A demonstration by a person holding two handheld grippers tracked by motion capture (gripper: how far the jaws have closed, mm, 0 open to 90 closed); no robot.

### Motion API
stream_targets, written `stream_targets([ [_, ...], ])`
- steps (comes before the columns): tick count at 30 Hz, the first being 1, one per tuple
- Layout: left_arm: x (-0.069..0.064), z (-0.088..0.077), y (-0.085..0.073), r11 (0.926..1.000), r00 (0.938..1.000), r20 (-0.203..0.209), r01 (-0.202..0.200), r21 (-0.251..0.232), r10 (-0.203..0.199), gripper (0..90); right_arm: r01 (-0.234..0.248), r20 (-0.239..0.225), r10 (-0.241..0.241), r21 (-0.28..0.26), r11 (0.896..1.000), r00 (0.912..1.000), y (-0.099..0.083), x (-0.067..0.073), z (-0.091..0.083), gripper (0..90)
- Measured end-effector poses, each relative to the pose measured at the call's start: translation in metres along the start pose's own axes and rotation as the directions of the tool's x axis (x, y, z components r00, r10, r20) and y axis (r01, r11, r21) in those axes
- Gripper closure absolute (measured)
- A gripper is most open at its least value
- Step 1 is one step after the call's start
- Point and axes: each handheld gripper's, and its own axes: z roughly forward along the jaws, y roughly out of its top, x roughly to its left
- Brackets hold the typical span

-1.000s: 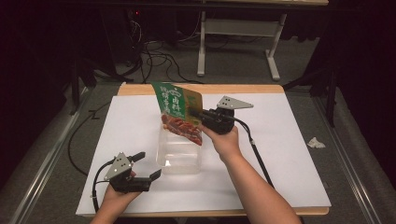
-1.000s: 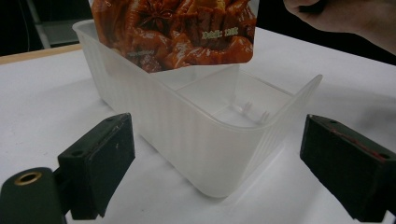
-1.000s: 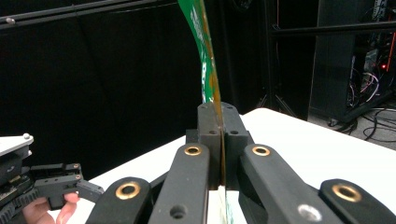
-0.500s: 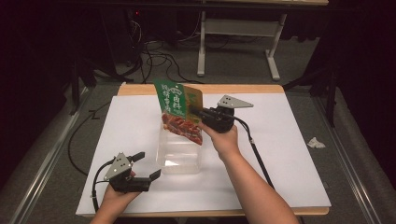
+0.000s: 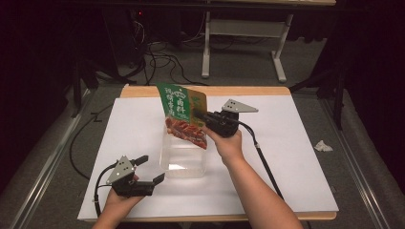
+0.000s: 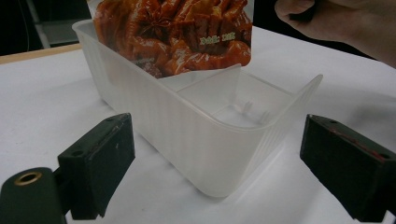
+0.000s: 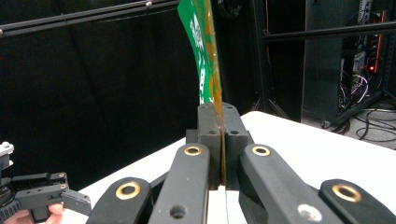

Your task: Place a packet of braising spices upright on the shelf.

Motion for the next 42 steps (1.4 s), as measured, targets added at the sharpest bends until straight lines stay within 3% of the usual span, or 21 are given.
stream_targets([
  [8, 0.000, 0.000, 0.000, 1.0000, 1.0000, 0.001, -0.001, -0.001, 0.001, 10.6, -0.037, 0.015, 0.037, -0.007, 0.999, 0.9992, -0.007, -0.003, 0.000, 90.0],
  [25, 0.000, 0.000, 0.000, 1.0000, 1.0000, 0.002, -0.003, -0.001, 0.003, 10.6, -0.030, 0.029, 0.030, -0.007, 1.000, 0.9991, -0.020, -0.002, 0.004, 90.0],
  [31, 0.000, 0.000, 0.000, 1.0000, 1.0000, 0.002, -0.002, 0.000, 0.002, 10.6, -0.011, 0.031, 0.011, 0.022, 1.000, 0.9995, -0.029, -0.002, 0.007, 90.0],
  [42, 0.000, 0.001, 0.000, 1.0000, 1.0000, 0.000, -0.002, -0.001, 0.002, 10.6, -0.015, 0.034, 0.014, 0.019, 1.000, 0.9993, -0.035, -0.007, 0.001, 90.0],
])
